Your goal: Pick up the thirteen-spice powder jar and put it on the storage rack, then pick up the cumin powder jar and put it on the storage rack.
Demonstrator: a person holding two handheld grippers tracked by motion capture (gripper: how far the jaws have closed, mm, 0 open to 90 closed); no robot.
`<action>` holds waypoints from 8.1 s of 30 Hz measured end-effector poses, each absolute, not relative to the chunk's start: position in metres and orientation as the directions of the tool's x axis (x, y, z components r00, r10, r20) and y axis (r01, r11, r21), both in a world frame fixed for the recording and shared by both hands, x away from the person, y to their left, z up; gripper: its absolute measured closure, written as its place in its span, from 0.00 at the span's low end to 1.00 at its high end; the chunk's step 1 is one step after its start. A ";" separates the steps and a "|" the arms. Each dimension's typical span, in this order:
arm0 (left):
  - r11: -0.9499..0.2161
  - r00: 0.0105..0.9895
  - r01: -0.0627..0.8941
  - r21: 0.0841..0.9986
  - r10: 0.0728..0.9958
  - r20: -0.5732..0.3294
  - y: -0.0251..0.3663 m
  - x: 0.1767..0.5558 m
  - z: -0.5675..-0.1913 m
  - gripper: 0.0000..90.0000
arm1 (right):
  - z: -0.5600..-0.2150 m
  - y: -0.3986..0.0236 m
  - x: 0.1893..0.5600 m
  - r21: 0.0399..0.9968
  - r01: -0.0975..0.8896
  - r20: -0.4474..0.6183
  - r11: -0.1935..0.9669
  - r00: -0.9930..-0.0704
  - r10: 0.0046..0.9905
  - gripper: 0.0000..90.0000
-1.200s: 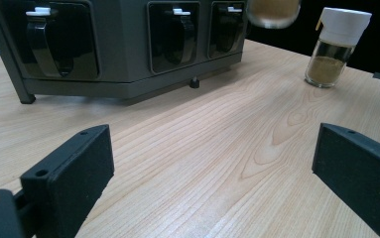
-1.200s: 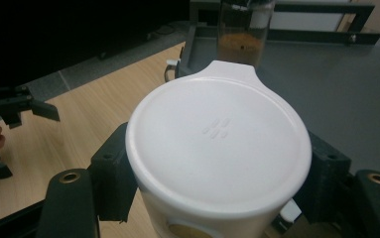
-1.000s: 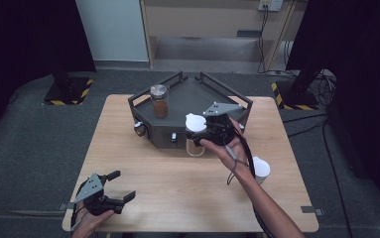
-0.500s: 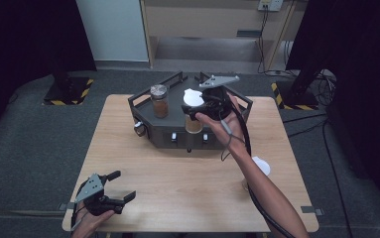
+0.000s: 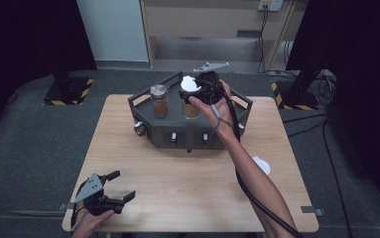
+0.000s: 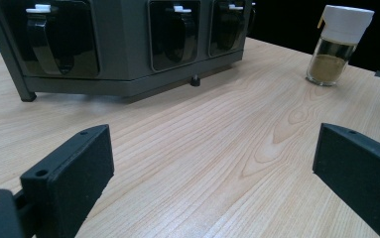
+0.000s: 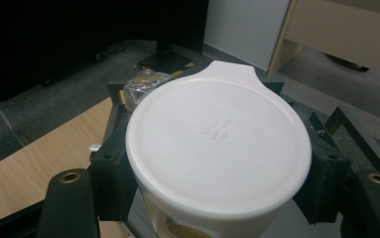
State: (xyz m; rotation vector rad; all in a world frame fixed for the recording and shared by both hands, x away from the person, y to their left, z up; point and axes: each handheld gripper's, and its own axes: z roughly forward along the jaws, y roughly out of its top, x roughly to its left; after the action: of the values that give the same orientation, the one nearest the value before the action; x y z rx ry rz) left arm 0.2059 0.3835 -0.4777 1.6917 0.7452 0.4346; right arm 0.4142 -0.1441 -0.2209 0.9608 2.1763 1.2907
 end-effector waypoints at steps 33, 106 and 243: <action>-0.115 0.724 0.250 0.961 0.682 -0.106 0.384 0.205 -0.478 0.02 | -0.265 -0.121 0.458 0.864 0.415 0.011 0.284 -0.581 0.814 0.34; -0.137 0.728 0.248 0.959 0.679 -0.091 0.382 0.205 -0.476 0.02 | -0.225 -0.253 0.315 0.942 0.131 -0.134 0.308 -0.696 0.706 0.04; -0.134 0.723 0.234 0.963 0.686 -0.080 0.383 0.202 -0.476 0.01 | -0.397 -0.386 0.185 0.939 0.305 0.057 0.160 -0.595 0.801 0.03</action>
State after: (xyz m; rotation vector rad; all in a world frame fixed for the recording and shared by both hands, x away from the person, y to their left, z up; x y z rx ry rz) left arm 0.2018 0.3831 -0.4760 1.7018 0.7399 0.4584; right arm 0.1848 -0.3863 -0.3968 1.0475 1.9833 1.4348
